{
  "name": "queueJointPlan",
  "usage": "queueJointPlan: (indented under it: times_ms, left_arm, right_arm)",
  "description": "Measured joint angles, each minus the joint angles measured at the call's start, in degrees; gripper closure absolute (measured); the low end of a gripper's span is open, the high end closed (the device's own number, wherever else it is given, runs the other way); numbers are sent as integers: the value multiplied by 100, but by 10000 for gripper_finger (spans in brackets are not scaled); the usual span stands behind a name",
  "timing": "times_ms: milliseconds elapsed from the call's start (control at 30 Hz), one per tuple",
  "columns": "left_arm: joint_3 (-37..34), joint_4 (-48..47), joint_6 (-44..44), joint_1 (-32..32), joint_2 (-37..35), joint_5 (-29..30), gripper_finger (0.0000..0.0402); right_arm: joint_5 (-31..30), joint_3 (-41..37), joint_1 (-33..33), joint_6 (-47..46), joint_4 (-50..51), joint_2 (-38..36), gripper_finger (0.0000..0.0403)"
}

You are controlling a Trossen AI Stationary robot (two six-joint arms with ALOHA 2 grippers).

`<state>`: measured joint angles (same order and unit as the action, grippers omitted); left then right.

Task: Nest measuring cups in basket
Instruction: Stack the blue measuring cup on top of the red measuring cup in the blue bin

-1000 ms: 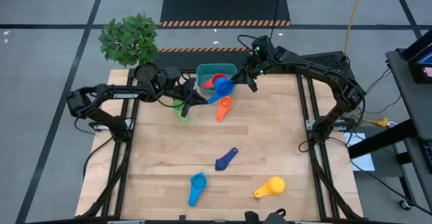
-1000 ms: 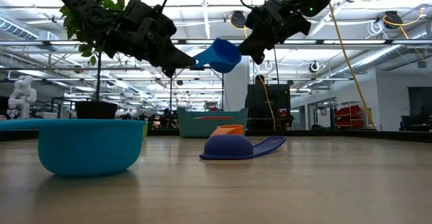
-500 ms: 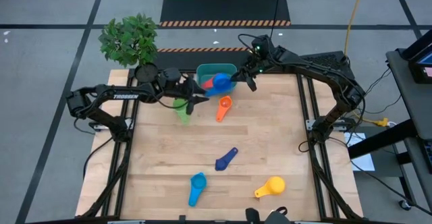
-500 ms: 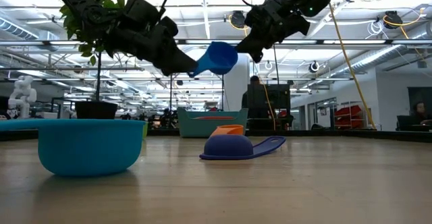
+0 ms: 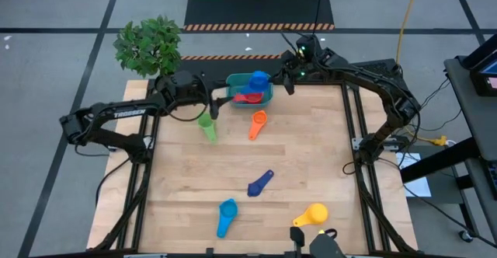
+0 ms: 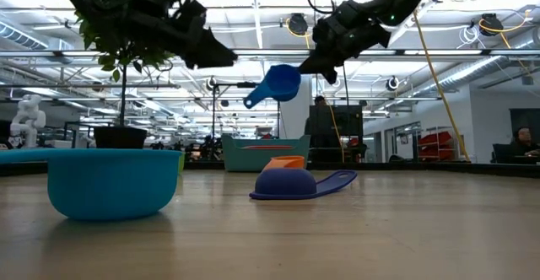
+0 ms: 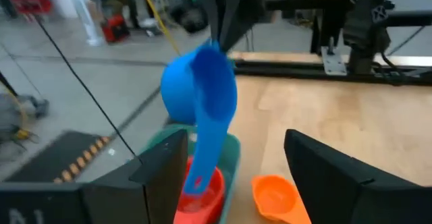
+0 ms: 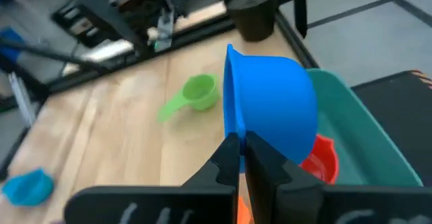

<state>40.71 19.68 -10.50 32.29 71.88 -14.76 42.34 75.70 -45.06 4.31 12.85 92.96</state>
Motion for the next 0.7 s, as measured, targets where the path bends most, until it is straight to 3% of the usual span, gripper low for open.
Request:
queueJointPlan:
  times_ms: [367, 567, 700]
  left_arm:
    - [0, -501, -122, 0, -850, 281, 191]
    - [0, -961, -90, -13, -1235, 281, 195]
    - [0, -1144, -77, -17, -1337, 280, 195]
  right_arm:
    - [1438, -55, -114, -1737, -1839, 1223, 403]
    - [2064, -55, -483, -2138, -2199, 1397, 403]
    - [2043, -55, -744, -2261, -2126, 1442, 403]
